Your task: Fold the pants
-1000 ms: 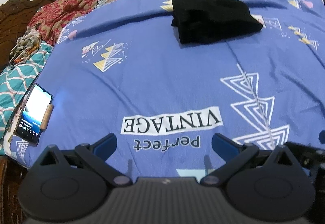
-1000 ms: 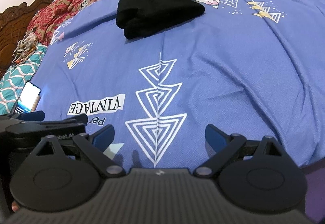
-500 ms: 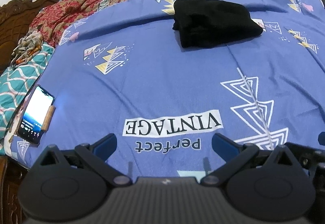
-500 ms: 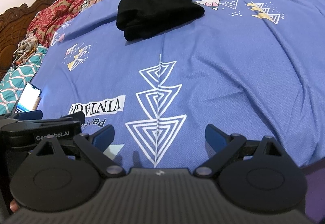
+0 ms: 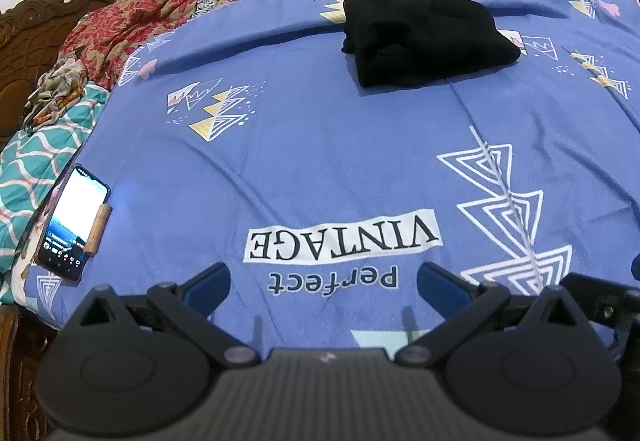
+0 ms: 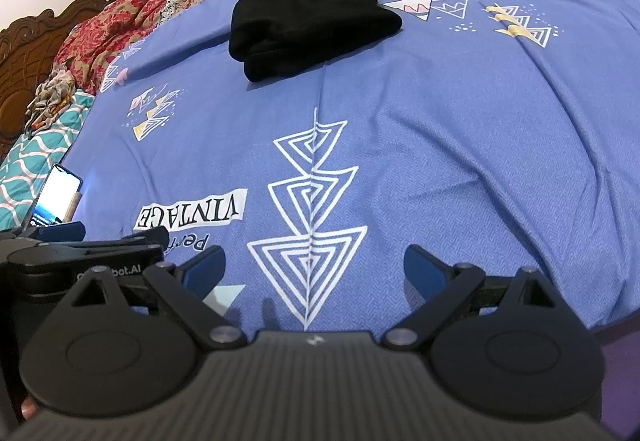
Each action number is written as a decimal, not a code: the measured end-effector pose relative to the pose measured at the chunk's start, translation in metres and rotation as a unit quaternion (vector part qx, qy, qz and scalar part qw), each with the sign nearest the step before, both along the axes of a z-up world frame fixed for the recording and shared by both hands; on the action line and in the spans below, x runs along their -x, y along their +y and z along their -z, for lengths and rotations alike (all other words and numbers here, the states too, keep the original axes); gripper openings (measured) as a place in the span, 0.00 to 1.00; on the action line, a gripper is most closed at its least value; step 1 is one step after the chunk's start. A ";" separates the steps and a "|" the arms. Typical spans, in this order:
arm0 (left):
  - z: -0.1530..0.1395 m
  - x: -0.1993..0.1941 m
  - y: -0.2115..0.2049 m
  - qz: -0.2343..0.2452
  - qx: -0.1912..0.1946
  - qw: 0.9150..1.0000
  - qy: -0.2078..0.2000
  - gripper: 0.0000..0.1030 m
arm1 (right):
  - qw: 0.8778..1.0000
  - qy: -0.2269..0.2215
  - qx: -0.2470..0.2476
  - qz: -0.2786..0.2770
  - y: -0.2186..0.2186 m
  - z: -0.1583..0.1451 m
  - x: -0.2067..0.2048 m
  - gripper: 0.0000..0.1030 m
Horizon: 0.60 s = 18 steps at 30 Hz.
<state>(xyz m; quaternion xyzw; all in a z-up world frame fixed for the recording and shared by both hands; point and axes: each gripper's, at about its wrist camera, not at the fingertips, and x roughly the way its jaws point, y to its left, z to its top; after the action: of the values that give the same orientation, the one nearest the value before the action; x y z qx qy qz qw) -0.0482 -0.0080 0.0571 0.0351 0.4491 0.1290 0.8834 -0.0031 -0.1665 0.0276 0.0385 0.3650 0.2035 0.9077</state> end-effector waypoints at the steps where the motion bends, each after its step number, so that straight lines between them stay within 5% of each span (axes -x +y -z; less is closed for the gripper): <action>1: 0.000 0.000 0.000 0.000 0.000 1.000 0.000 1.00 | 1.000 0.000 0.000 0.000 0.000 0.000 0.000 0.95; 18: 0.006 -0.003 -0.001 -0.003 -0.010 1.000 0.021 1.00 | 1.000 -0.004 -0.002 0.001 0.000 -0.001 0.001 0.95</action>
<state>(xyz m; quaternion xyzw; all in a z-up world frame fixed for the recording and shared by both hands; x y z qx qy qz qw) -0.0455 -0.0087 0.0507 0.0457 0.4661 0.1356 0.8731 -0.0042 -0.1664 0.0290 0.0401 0.3612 0.2039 0.9091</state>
